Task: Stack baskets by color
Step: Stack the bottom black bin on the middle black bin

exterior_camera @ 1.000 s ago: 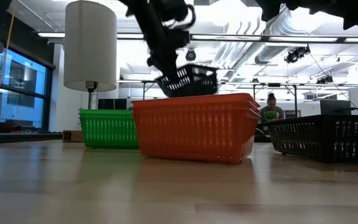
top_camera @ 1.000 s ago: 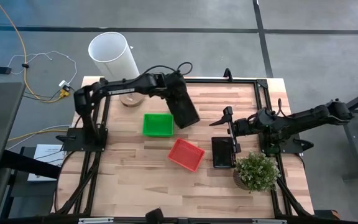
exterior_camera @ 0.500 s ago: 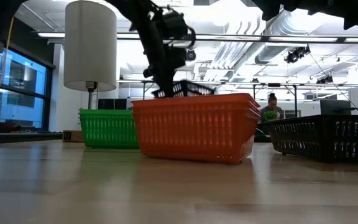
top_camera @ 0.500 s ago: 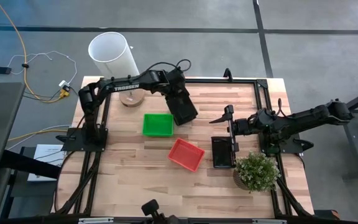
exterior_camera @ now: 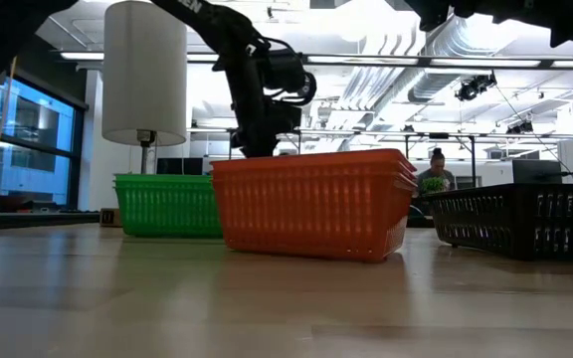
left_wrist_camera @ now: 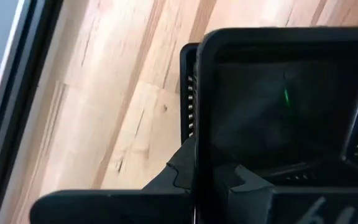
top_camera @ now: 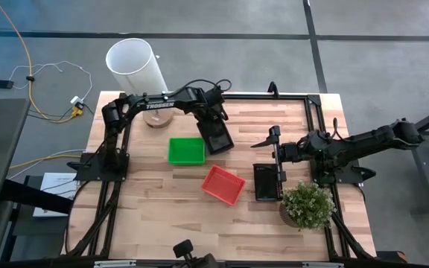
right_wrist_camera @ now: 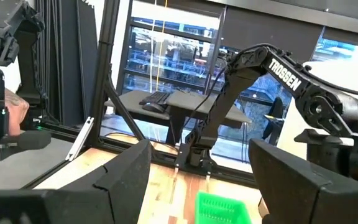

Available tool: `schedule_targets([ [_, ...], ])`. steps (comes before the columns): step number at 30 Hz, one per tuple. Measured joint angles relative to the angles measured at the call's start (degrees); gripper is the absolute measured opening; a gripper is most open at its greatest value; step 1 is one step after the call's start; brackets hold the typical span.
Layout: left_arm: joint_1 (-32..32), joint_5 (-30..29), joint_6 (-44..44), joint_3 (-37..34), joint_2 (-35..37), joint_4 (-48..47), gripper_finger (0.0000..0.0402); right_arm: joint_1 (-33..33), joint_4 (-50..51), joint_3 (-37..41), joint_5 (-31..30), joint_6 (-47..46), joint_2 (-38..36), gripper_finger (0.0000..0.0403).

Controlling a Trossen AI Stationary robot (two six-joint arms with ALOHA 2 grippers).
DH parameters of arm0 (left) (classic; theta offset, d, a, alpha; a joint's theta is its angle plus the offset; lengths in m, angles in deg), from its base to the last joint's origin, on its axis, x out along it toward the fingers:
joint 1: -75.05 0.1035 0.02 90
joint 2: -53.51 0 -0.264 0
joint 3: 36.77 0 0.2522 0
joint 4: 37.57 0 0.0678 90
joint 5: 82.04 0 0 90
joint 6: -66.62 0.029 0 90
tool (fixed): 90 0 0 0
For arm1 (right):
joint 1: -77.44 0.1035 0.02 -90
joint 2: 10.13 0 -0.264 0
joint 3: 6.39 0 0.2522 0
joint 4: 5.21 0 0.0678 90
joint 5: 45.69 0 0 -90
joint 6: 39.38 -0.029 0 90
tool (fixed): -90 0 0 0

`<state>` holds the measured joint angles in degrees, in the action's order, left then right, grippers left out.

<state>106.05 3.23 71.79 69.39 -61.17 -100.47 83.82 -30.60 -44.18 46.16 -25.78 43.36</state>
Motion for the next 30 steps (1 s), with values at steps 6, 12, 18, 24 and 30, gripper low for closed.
schedule_targets([
  [6,0.0,1.5,0.9,0.0,0.0,0.1,0.0008,0.0,-0.2,0.0,-0.4,0.9,0.0,0.0259],
  [12,0.0,3.3,1.5,0.7,0.0,-1.7,0.0069,0.0,-0.2,0.0,-2.4,1.8,0.0,0.0259],
  [18,0.0,3.1,1.5,6.5,0.0,-6.4,0.0147,0.0,0.1,0.0,-2.5,1.9,0.0,0.0259],
  [24,0.0,3.6,1.0,15.6,0.2,-9.7,0.0192,0.0,2.0,0.0,-2.5,0.5,0.0,0.0259],
  [30,-0.2,9.2,2.5,13.1,2.4,-5.5,0.0199,0.0,5.1,0.0,-3.8,-2.5,0.0,0.0259],
])
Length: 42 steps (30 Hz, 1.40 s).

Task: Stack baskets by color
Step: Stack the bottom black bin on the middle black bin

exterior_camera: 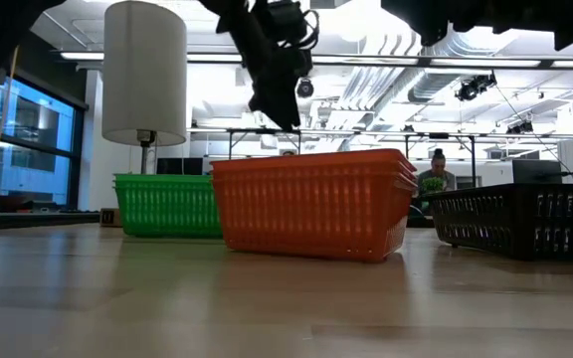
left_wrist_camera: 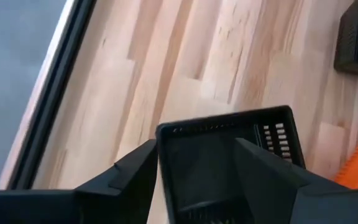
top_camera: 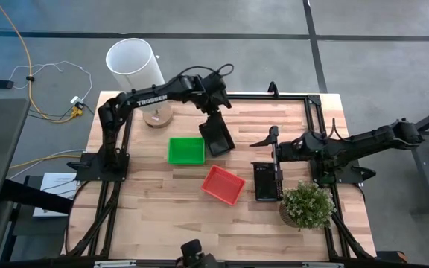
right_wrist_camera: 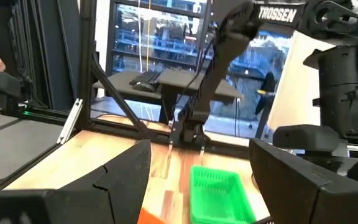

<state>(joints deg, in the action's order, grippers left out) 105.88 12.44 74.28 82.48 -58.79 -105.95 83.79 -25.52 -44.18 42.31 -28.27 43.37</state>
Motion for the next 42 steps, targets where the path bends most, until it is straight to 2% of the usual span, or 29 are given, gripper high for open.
schedule_targets([
  [6,0.9,1.1,-1.4,-15.5,4.0,20.4,0.0200,0.2,2.3,0.0,0.0,-3.3,0.0,0.0259],
  [11,-0.2,-1.3,-8.9,-29.1,9.4,38.7,0.0200,0.2,2.6,0.0,0.0,-3.6,0.0,0.0259],
  [13,-1.5,-5.0,-11.2,-33.5,11.7,44.2,0.0200,0.2,2.6,0.0,0.0,-3.6,0.0,0.0259],
  [17,-4.9,-18.9,-12.0,-41.2,15.0,51.9,0.0196,0.2,2.7,0.0,-0.8,-3.6,0.0,0.0259],
  [19,-6.0,-23.2,-12.5,-44.2,15.6,55.1,0.0190,0.2,2.7,0.0,-1.4,-3.5,0.0,0.0259],
  [24,-6.8,-25.1,-16.3,-51.2,15.4,62.9,0.0157,0.2,2.8,0.0,-1.5,-3.4,0.0,0.0259],
  [29,-8.0,-26.4,-16.7,-56.2,15.4,78.6,0.0078,0.2,3.1,0.0,-1.5,-3.4,0.0,0.0259],
  [31,-8.3,-27.0,-16.4,-56.9,15.4,79.9,0.0032,0.2,3.1,0.0,-1.5,-3.3,0.0,0.0259],
  [33,-8.5,-28.3,-16.0,-57.4,15.4,79.5,0.0010,0.1,3.1,0.0,-1.5,-3.3,0.0,0.0259],
  [37,-8.1,-30.0,-16.0,-57.9,15.4,78.2,0.0004,0.0,3.1,0.0,-1.5,-3.2,0.0,0.0259],
  [42,-7.5,-27.6,-16.6,-57.9,14.3,76.9,0.0001,0.0,3.1,0.0,-1.5,-3.3,0.0,0.0259],
])
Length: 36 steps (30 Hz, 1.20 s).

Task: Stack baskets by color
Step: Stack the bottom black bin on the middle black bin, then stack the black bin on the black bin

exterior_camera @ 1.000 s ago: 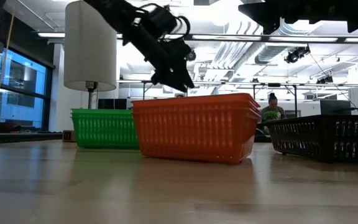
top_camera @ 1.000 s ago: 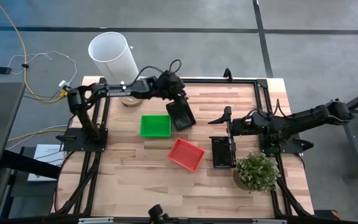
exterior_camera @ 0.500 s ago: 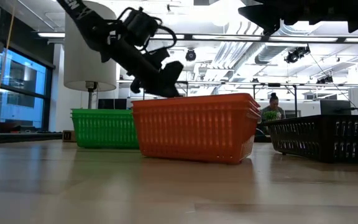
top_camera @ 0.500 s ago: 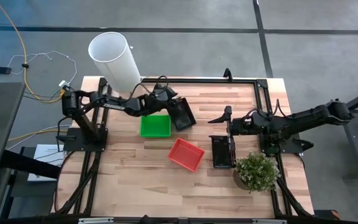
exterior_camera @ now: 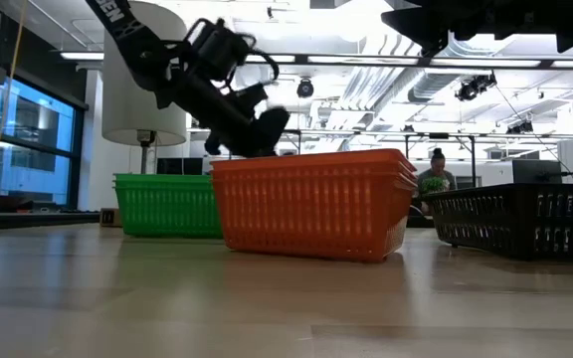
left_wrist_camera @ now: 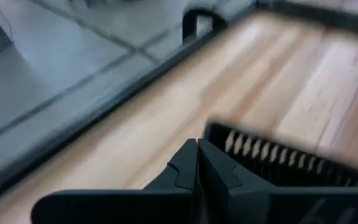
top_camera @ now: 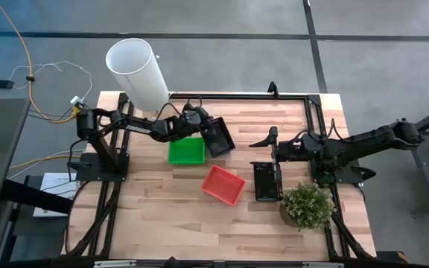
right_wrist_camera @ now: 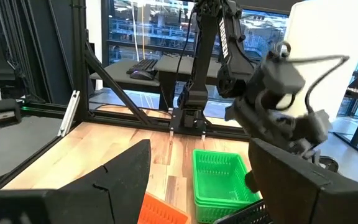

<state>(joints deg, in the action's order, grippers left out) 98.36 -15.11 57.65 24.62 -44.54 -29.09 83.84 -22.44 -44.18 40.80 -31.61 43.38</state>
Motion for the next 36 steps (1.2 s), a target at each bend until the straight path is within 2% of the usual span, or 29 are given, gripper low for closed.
schedule_targets([
  [6,0.1,0.3,-1.5,0.0,-3.5,1.3,0.0000,0.0,0.0,0.0,0.0,0.0,0.0,0.0259],
  [11,0.0,-2.5,-2.9,0.0,-7.2,2.2,0.0000,0.0,0.0,0.0,0.0,0.0,0.0,0.0259],
  [17,-0.1,-2.5,-2.3,0.0,-7.4,3.7,0.0000,0.0,0.0,0.0,0.0,0.1,0.0,0.0259],
  [20,-0.2,-1.8,0.4,0.1,-4.3,4.5,0.0000,0.0,0.0,0.0,0.0,0.2,0.0,0.0259],
  [26,-3.2,6.8,3.9,-1.8,5.5,5.0,0.0000,0.0,1.0,0.0,0.0,0.0,0.0,0.0259],
  [31,-10.0,4.7,6.2,-12.5,14.3,17.4,0.0000,0.0,1.7,0.0,-0.1,-0.3,0.0,0.0259],
  [36,-18.1,5.2,6.9,-23.2,23.2,28.7,0.0000,0.0,2.1,0.0,-0.2,-1.5,0.0,0.0259],
])
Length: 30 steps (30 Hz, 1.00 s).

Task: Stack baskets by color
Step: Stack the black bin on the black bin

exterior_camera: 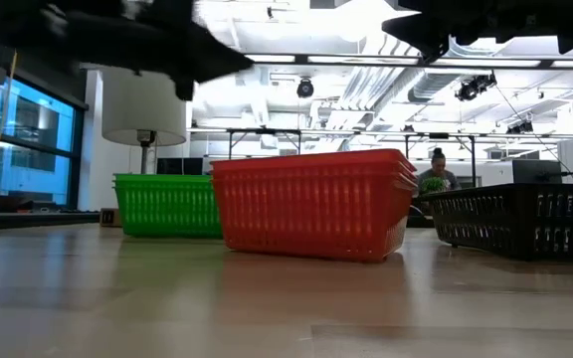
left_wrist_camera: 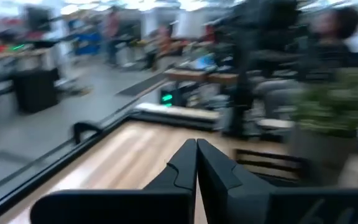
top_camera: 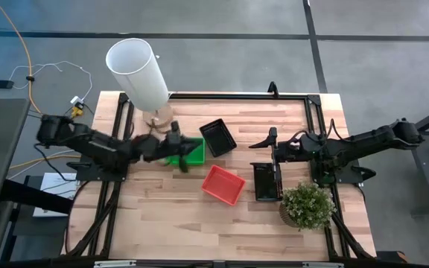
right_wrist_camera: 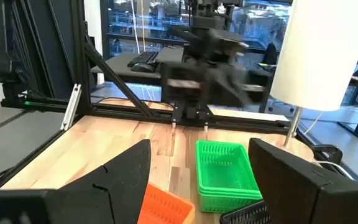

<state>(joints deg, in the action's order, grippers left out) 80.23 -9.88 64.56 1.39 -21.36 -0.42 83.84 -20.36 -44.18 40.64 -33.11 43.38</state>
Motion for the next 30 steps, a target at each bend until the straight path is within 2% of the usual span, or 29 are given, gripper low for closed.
schedule_targets([
  [3,-5.0,-0.4,1.9,-3.1,5.1,1.2,0.0000,0.0,0.0,0.0,-0.1,0.0,0.0,0.0259],
  [6,-9.0,-3.4,4.1,-4.4,9.0,1.3,0.0000,0.0,0.0,0.0,-0.7,0.0,0.0,0.0259],
  [12,-12.2,-4.4,8.9,-4.9,14.4,-1.6,0.0000,0.0,0.0,0.0,-2.4,-0.1,0.0,0.0259],
  [30,-13.5,-4.5,8.2,-4.9,16.0,-3.2,0.0000,0.0,0.5,0.0,-2.4,-0.5,0.1,0.0259],
])
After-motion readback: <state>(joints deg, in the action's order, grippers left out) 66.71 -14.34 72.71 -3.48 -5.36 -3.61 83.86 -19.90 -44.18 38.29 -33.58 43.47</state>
